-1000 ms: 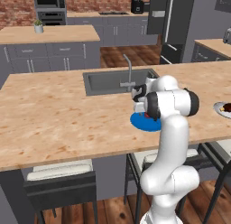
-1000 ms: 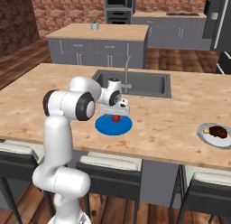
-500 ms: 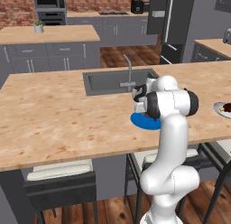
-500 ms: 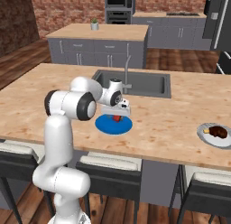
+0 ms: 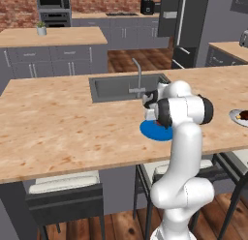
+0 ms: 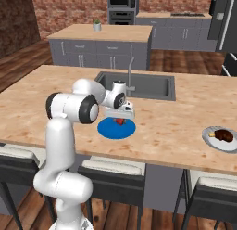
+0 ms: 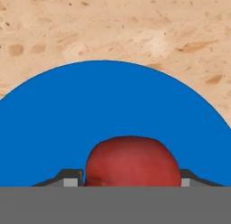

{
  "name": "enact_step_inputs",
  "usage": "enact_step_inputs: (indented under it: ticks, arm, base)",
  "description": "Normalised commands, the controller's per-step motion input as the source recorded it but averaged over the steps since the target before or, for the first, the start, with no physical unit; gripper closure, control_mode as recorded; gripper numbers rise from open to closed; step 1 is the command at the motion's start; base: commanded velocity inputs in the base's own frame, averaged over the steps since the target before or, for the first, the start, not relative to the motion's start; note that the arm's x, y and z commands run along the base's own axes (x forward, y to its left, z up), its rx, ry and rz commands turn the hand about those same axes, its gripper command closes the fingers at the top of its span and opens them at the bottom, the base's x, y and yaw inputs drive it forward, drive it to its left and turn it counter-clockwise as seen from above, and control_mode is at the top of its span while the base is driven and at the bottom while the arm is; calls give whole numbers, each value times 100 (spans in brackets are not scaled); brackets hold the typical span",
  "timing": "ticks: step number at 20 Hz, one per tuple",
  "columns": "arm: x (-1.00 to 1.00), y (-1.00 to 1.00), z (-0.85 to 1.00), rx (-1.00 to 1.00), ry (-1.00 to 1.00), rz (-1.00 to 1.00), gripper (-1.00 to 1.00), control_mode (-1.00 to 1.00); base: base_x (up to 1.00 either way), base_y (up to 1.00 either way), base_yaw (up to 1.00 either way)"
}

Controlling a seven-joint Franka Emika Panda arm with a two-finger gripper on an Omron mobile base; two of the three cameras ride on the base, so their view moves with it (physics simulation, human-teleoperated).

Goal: Transport the steak and bell pepper to the fridge. Place the steak on the rack containing meat and place the bell pepper on the rack containing the vegetable, ensuring meats and vegetables are on different racks.

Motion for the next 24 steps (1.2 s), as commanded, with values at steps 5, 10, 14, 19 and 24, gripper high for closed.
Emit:
enact_step_inputs:
  ticks: [5,10,14,19,24]
  arm:
    - [-84,11,68,0,-17,0,100,-100]
    - [-100,7,94,2,-13,0,100,-100]
    - [-100,22,76,-2,-21,0,100,-100]
    - [-94,20,99,-1,-14,0,100,-100]
    - [-87,26,76,-1,-8,0,100,-100]
  base:
    - [0,0,0]
    - [0,0,0]
    - [0,0,0]
    - [0,0,0]
    - [0,0,0]
